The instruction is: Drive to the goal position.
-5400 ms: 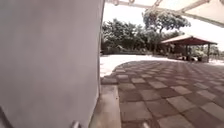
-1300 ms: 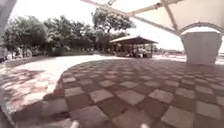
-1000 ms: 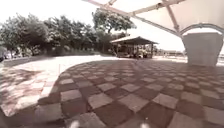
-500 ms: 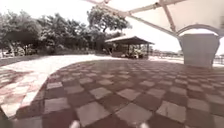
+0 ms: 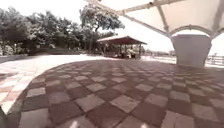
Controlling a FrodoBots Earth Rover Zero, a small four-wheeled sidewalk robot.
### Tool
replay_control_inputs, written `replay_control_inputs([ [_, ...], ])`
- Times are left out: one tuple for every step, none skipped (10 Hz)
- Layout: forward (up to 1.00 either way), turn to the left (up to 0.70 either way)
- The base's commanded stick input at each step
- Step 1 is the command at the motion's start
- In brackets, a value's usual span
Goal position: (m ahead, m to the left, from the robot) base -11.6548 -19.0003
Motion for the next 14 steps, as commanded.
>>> replay_control_inputs([
  [0.64,-0.32],
  [0.63,-0.32],
  [0.63,-0.32],
  [0.63,-0.31],
  [0.63,-0.31],
  [0.63,-0.31],
  [0.63,-0.31],
  [0.63,-0.31],
  [0.62,-0.31],
  [0.60,-0.30],
  [0.60,-0.30],
  [0.60,-0.30],
  [0.60,-0.30],
  [0.60,-0.30],
])
